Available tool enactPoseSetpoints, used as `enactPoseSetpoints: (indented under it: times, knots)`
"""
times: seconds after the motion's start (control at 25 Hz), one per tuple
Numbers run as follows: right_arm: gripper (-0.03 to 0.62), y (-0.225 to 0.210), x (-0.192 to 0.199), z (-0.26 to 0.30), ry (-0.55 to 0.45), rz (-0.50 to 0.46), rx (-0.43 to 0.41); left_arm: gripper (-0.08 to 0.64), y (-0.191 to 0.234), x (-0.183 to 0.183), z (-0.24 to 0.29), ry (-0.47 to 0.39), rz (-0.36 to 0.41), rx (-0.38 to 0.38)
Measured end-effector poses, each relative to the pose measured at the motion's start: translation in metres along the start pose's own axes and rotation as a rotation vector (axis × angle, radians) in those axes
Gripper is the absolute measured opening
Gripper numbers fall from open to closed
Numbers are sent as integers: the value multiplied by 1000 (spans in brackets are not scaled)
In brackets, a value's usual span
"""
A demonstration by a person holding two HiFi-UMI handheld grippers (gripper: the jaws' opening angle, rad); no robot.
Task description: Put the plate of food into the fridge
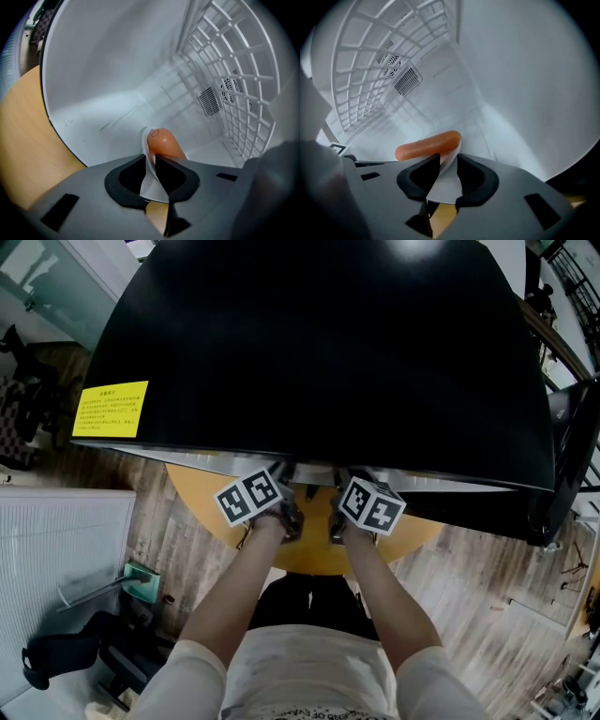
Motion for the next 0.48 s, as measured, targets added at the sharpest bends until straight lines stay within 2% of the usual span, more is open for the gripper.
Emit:
enactPoseSetpoints:
  times: [0.28, 0.48]
  knots:
    - [130, 1, 0, -1, -3, -55, 22, 110, -1, 2, -4, -8, 4, 1]
    - [130, 0, 0, -5, -8, -54, 19, 118, -2, 2, -12, -27, 28, -8]
Point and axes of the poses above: the fingertips, and each gripper's own axes: z forward along the fingers, y to its left, x out of its underside, the point moved 9 cm from there along -z, backward along the fingers, and after that the axes turned 6 degrees about -z, right-handed, at the moved point
